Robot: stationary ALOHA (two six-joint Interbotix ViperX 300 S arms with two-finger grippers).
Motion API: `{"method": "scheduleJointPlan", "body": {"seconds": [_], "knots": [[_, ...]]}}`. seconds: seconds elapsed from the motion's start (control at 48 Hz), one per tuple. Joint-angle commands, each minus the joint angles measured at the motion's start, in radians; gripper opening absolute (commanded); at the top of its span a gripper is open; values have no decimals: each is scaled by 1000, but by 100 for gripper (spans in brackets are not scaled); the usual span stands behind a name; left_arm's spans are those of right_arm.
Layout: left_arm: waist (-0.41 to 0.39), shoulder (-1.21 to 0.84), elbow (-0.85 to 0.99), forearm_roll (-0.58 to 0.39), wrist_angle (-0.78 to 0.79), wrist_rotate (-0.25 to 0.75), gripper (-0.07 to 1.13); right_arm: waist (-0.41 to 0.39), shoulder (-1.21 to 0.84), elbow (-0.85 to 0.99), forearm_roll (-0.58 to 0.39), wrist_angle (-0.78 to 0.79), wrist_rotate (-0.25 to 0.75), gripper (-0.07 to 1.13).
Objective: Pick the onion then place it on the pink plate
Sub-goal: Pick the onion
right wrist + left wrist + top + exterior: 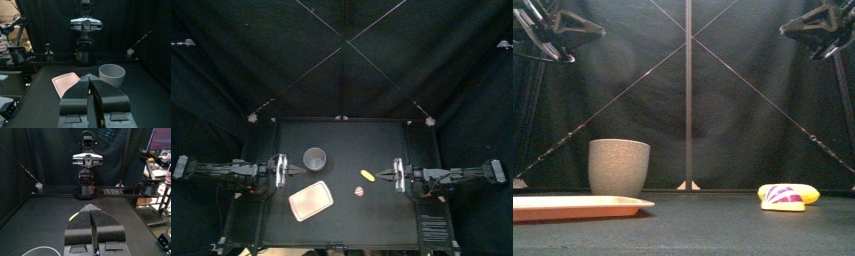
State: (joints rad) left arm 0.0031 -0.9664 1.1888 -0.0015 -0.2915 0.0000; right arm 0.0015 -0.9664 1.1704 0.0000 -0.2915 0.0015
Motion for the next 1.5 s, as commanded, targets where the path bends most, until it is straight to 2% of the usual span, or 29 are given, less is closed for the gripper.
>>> {"method": "scheduleJointPlan", "body": {"seconds": [0.021,0.188,0.292,0.375,0.417,0.438,0.479,0.521,0.542,0.583,0.75,0.917,1.083,1.167,1.333,1.5], "knots": [[3,5,-25,2,18,3,2,-5,15,-8,12,9,6,6],[9,5,-32,3,52,6,5,-8,40,-41,87,66,44,11],[28,5,-34,8,69,6,6,-5,67,-67,141,118,52,24],[41,5,-32,6,75,5,6,-3,95,-87,190,140,54,45],[48,6,-32,5,77,5,7,-3,110,-95,219,144,54,58],[51,6,-31,5,77,5,7,-3,123,-100,242,144,54,69],[54,5,-29,5,77,5,8,-3,138,-104,273,144,54,83],[54,6,-28,5,77,5,8,-3,149,-107,295,144,52,93],[54,5,-28,6,77,5,9,-5,161,-109,311,144,52,102],[54,5,-28,6,77,5,9,-5,178,-112,331,150,51,109],[67,5,-21,6,77,6,12,3,241,-132,370,175,54,101],[103,5,-15,8,78,6,13,46,330,-167,425,255,57,101],[133,5,-5,6,89,6,13,49,483,-236,575,420,55,101],[143,5,-2,8,106,6,13,41,563,-273,620,518,55,101],[149,5,5,8,138,6,13,6,718,-357,644,650,57,101],[156,5,14,14,143,8,13,-25,839,-431,624,687,58,101]]}}
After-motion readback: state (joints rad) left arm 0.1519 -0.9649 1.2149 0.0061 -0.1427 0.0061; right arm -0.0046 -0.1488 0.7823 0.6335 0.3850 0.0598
